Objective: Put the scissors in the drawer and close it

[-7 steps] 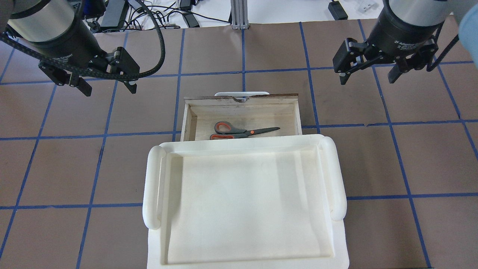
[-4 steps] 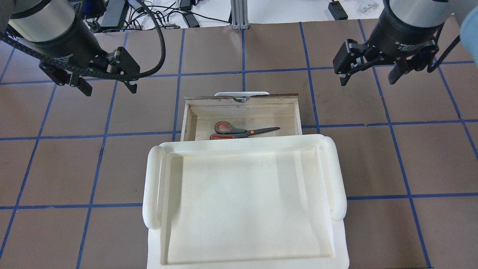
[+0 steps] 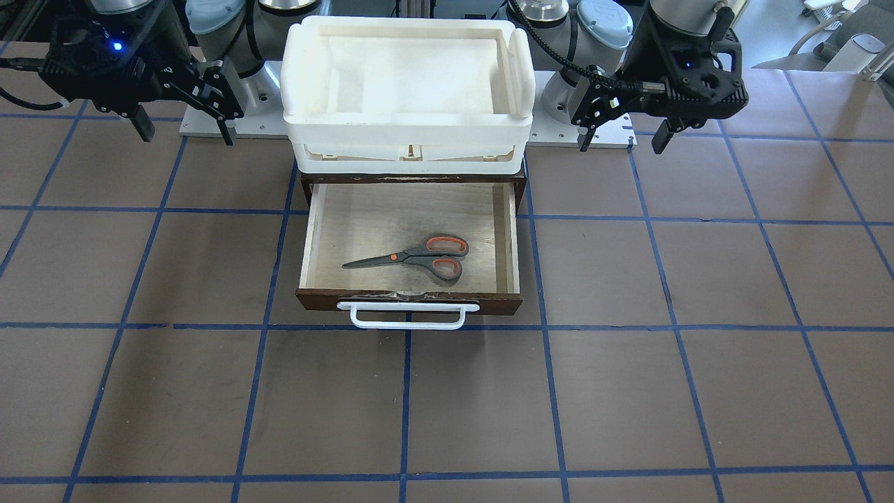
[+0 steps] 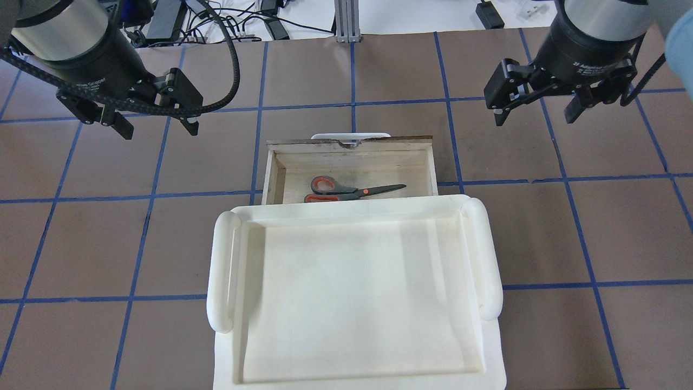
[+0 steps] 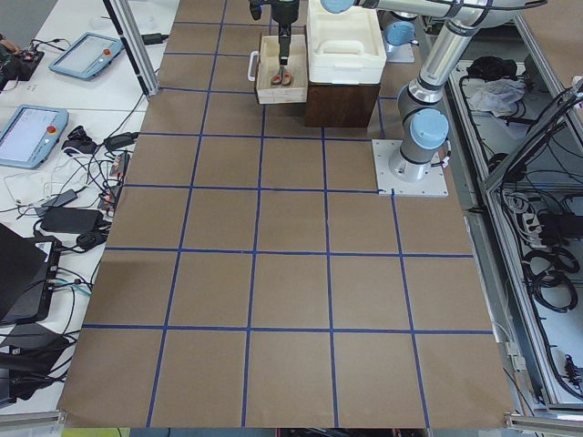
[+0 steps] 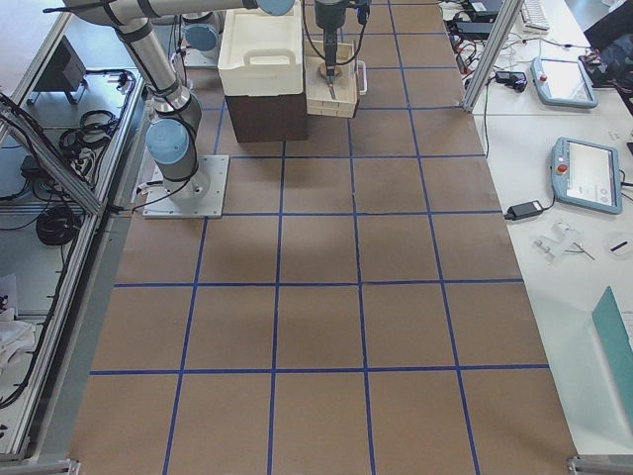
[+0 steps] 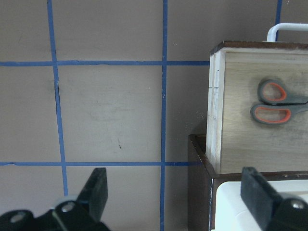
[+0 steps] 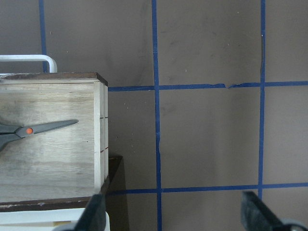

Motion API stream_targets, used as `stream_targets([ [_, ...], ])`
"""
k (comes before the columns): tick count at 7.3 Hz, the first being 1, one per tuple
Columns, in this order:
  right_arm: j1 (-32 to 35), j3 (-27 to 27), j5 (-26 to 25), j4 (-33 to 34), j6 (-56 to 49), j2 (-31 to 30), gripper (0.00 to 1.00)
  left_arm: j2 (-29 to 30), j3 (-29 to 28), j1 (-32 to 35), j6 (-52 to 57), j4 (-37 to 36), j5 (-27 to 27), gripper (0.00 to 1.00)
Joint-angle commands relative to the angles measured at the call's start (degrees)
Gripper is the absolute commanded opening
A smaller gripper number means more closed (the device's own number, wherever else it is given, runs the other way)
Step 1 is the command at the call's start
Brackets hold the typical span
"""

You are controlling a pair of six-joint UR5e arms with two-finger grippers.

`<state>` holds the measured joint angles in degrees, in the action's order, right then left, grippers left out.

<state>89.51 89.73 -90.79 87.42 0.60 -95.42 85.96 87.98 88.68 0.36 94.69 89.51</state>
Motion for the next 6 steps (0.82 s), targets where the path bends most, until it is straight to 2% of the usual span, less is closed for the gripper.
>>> stream_targets([
  [1,-0.03,0.00,-0.26,0.12,-0.15,-0.03,1.00,0.17,0.00,0.00,-0.01,-0.03,-0.04,1.00],
  [4,-0.03,0.27,-0.35,0.12,0.63,0.06,1.00,0.08,0.00,0.00,0.17,0.05,0.05,1.00],
  [5,-0.03,0.36,-0.35,0.12,0.54,0.06,1.00,2.00,-0.17,0.00,3.74,-2.38,0.22,1.00],
  [6,-0.03,0.36,-0.35,0.12,0.02,-0.12,1.00,3.93,-0.17,0.61,3.77,-8.93,-2.30,1.00],
])
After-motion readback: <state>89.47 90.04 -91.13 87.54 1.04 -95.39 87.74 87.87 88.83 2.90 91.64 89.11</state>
